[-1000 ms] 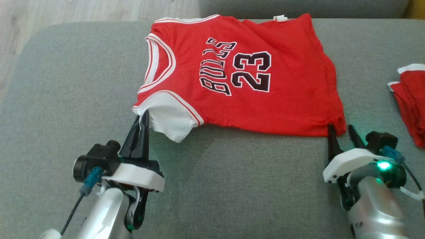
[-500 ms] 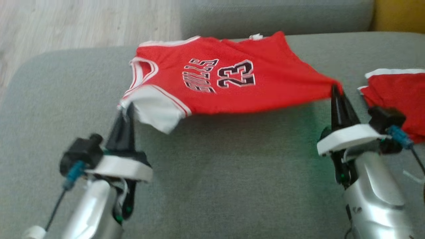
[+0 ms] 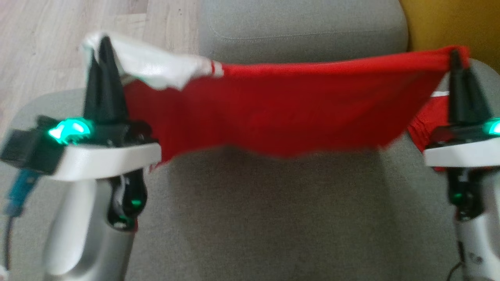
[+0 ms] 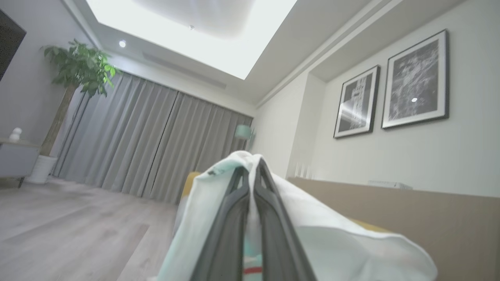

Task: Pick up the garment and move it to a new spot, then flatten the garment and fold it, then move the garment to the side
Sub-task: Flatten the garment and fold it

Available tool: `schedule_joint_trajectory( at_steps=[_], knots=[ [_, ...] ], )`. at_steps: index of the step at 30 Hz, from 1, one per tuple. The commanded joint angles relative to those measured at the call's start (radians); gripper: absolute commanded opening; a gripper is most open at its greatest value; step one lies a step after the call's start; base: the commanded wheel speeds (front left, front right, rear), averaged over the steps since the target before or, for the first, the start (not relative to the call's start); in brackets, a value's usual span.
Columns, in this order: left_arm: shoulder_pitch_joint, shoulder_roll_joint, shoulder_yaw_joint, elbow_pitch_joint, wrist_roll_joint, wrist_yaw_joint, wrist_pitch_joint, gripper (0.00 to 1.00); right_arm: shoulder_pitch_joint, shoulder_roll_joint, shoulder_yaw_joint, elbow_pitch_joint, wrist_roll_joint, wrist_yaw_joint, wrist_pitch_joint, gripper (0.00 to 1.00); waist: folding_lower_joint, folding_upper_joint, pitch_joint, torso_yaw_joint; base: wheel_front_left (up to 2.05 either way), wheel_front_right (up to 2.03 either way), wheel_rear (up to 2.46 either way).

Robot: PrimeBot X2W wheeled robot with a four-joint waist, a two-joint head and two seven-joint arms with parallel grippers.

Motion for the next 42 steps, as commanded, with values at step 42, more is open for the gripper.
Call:
schedule_joint_trajectory(
  at_steps=[42],
  knots=[
    [-1.093,0.078,0.051,0.927,0.11,-0.107,-0.071,0.0,-1.024,-0.001,0.025,0.884,-0.166,-0.001,-0.05,0.0,0.0001,-0.0001,0.52,0.006,0.0,0.0,0.0]
  ],
)
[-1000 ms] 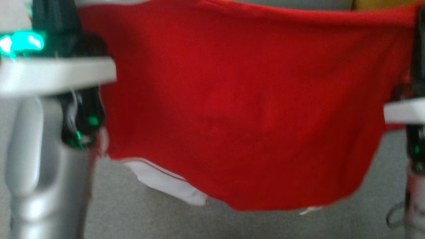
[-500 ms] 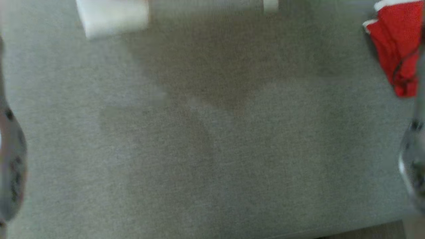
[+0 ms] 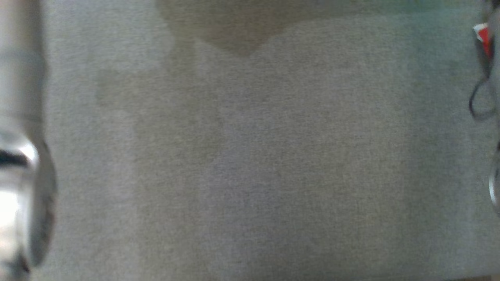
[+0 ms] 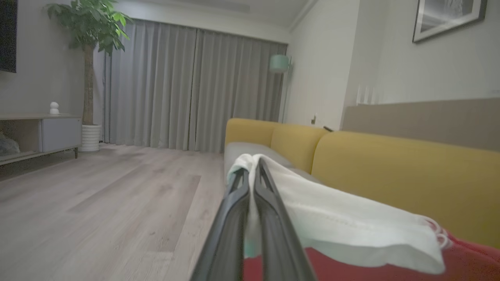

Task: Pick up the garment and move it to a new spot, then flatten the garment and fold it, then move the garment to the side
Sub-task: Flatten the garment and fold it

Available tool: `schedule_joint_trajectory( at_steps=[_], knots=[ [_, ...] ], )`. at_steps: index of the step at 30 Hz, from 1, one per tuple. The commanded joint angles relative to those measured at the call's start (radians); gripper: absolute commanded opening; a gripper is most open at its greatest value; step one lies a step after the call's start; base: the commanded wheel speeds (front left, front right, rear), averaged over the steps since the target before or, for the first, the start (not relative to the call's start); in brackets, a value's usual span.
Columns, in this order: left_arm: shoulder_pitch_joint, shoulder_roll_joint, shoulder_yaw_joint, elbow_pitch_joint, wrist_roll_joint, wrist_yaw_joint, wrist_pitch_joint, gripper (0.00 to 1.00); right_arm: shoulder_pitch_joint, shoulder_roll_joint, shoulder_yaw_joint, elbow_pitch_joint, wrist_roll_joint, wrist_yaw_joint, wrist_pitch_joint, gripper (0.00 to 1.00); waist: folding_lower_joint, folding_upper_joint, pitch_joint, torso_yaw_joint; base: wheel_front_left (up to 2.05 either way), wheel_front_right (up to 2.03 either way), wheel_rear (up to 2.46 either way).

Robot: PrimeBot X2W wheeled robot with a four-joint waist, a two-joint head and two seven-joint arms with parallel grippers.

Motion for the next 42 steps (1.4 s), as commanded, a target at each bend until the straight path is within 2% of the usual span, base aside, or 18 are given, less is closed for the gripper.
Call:
schedule_joint_trajectory(
  at_steps=[1,6,9,14,18,22,25,26,28,31,35,39,42],
  knots=[
    [0.023,0.04,-0.005,-0.023,0.016,-0.005,-0.004,0.0,0.03,-0.011,0.014,0.003,-0.006,-0.001,-0.003,0.0,-0.0001,0.0001,-0.009,0.017,0.0,0.0,0.0],
    [0.213,0.037,-0.053,-0.022,0.067,-0.028,-0.005,0.0,0.135,-0.057,0.083,0.117,0.006,-0.001,0.007,0.0,-0.0001,0.0001,-0.048,0.047,0.0,0.0,0.0],
    [0.361,0.048,-0.085,-0.025,0.089,-0.041,-0.005,0.0,0.212,-0.094,0.162,0.174,0.033,-0.001,0.032,0.0,-0.0001,0.0001,-0.099,0.064,0.0,0.0,0.0],
    [0.516,0.075,-0.141,-0.017,0.105,-0.055,0.002,0.0,0.306,-0.128,0.282,0.192,0.096,-0.001,0.072,0.0,-0.0001,0.0001,-0.177,0.078,0.0,0.0,0.0],
    [0.636,0.102,-0.195,-0.026,0.091,-0.064,0.057,0.0,0.391,-0.163,0.378,0.17,0.178,-0.001,0.109,0.0,-0.0001,0.0001,-0.244,0.088,0.0,0.0,0.0],
    [0.761,0.141,-0.303,-0.115,0.041,-0.066,0.135,0.0,0.481,-0.205,0.471,0.112,0.284,-0.001,0.156,0.0,-0.0001,0.0001,-0.308,0.098,0.0,0.0,0.0],
    [0.858,0.207,-0.401,-0.243,-0.044,-0.067,0.217,0.0,0.544,-0.244,0.538,0.047,0.368,-0.001,0.196,0.0,-0.0001,0.0001,-0.348,0.102,0.0,0.0,0.0],
    [0.858,0.207,-0.401,-0.243,-0.044,-0.067,0.217,0.0,0.544,-0.244,0.538,0.047,0.368,-0.001,0.196,0.0,-0.0001,0.0001,-0.348,0.102,0.0,0.0,0.0],
    [0.912,0.264,-0.441,-0.34,-0.098,-0.067,0.266,0.0,0.588,-0.273,0.584,-0.004,0.427,-0.001,0.231,0.0,-0.0001,0.0001,-0.372,0.105,0.0,0.0,0.0],
    [0.983,0.341,-0.455,-0.469,-0.157,-0.067,0.322,0.0,0.655,-0.324,0.645,-0.084,0.517,-0.001,0.293,0.0,-0.0001,0.0001,-0.406,0.105,0.0,0.0,0.0],
    [1.078,0.409,-0.456,-0.61,-0.199,-0.058,0.39,0.0,0.74,-0.405,0.713,-0.2,0.63,-0.001,0.37,0.0,-0.0001,0.0001,-0.441,0.095,0.0,0.0,0.0],
    [1.161,0.457,-0.447,-0.741,-0.239,-0.022,0.448,0.0,0.807,-0.472,0.742,-0.302,0.728,-0.001,0.43,0.0,-0.0001,0.0001,-0.458,0.08,0.0,0.0,0.0],
    [1.189,0.479,-0.432,-0.823,-0.25,0.014,0.469,0.0,0.844,-0.514,0.747,-0.372,0.762,-0.001,0.435,0.0,-0.0001,0.0001,-0.459,0.075,0.0,0.0,0.0]
  ],
)
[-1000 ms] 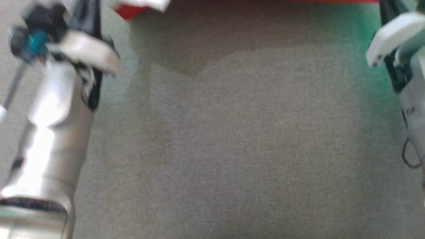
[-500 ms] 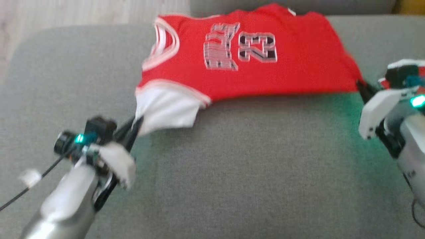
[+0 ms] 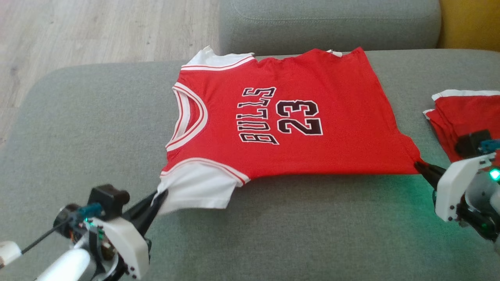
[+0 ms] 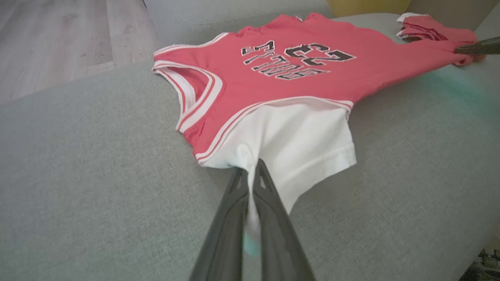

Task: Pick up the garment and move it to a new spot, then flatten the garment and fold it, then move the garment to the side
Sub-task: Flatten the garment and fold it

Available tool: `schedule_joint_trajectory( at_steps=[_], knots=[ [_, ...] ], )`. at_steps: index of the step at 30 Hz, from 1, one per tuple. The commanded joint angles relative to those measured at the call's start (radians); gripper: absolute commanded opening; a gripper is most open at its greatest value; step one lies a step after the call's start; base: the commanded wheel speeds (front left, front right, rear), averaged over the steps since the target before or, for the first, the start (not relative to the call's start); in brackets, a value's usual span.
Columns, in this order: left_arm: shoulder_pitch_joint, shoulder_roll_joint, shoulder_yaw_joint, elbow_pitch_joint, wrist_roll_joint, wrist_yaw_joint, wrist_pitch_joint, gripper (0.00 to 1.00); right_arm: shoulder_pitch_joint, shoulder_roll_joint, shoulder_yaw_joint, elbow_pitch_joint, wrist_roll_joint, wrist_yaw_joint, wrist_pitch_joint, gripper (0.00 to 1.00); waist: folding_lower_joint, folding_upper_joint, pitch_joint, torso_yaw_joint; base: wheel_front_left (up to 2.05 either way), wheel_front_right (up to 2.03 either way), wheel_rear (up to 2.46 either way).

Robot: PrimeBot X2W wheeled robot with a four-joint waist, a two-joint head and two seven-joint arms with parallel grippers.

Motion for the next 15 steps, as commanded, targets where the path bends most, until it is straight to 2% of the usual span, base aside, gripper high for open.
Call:
schedule_joint_trajectory(
  at_steps=[1,6,15],
  knots=[
    [-0.057,0.05,0.068,-0.055,-0.002,0.022,-0.002,0.0,0.011,-0.051,-0.01,-0.043,0.021,-0.001,-0.012,0.0,0.0001,-0.0001,0.003,-0.002,0.0,0.0,0.0],
    [-0.084,0.058,0.09,-0.112,0.008,0.055,0.007,0.0,0.02,-0.075,-0.055,-0.115,0.054,-0.001,-0.016,0.0,0.0001,-0.0001,0.028,-0.013,0.0,0.0,0.0],
    [-0.221,0.056,0.099,-0.079,0.056,0.064,0.04,0.0,-0.043,-0.046,-0.108,-0.149,0.008,-0.001,0.02,0.0,0.0001,-0.0001,0.099,-0.028,0.0,0.0,0.0]
  ],
)
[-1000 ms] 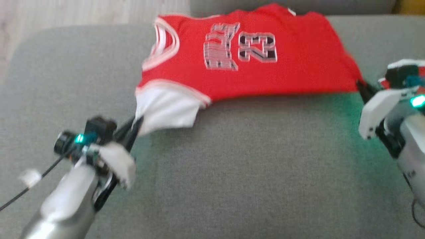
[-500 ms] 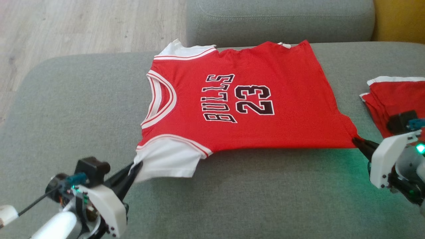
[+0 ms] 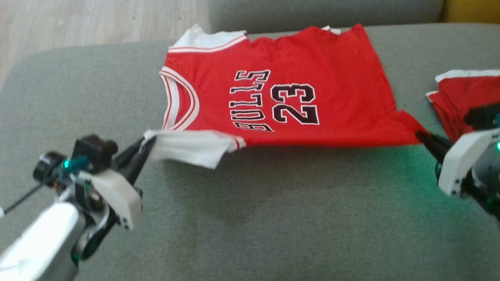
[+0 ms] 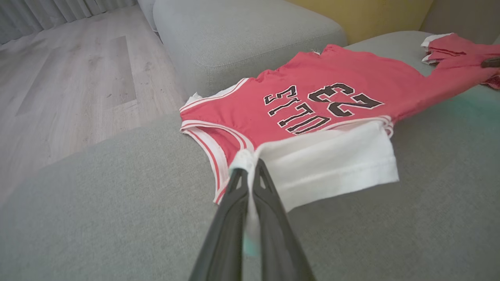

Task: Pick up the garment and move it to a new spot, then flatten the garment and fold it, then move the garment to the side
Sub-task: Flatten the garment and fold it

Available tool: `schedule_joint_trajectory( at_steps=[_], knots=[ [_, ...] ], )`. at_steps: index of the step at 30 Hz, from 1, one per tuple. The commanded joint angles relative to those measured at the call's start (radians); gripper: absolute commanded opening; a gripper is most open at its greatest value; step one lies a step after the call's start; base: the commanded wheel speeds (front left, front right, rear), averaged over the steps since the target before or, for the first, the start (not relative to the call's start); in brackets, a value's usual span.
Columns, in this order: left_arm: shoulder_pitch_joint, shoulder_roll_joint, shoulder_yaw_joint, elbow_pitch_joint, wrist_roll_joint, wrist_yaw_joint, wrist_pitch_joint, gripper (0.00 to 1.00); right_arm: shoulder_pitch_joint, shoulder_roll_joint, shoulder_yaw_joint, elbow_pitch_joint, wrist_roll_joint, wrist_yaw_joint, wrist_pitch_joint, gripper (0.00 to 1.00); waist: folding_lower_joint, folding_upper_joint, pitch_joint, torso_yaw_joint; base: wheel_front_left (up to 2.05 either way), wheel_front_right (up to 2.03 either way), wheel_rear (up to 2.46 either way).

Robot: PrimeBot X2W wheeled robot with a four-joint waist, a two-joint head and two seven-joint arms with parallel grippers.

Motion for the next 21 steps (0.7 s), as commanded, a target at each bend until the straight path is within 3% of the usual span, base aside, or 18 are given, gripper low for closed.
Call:
schedule_joint_trajectory(
  at_steps=[1,5,21],
  knots=[
    [-0.082,0.037,0.061,-0.013,0.006,0.004,0.012,0.0,-0.037,-0.015,-0.02,-0.025,-0.008,-0.001,0.008,0.0,-0.0001,-0.0001,0.023,-0.004,0.0,0.0,0.0],
    [-0.156,0.049,0.048,0.032,0.051,-0.006,0.04,0.0,-0.075,0.007,-0.042,-0.012,-0.021,-0.001,0.023,0.0,-0.0001,-0.0001,0.053,-0.006,0.0,0.0,0.0],
    [-0.364,-0.008,-0.026,0.231,0.106,-0.077,0.114,0.0,-0.244,0.094,-0.023,0.102,-0.107,-0.001,0.035,0.0,-0.0001,-0.0001,0.171,-0.019,0.0,0.0,0.0]
  ],
)
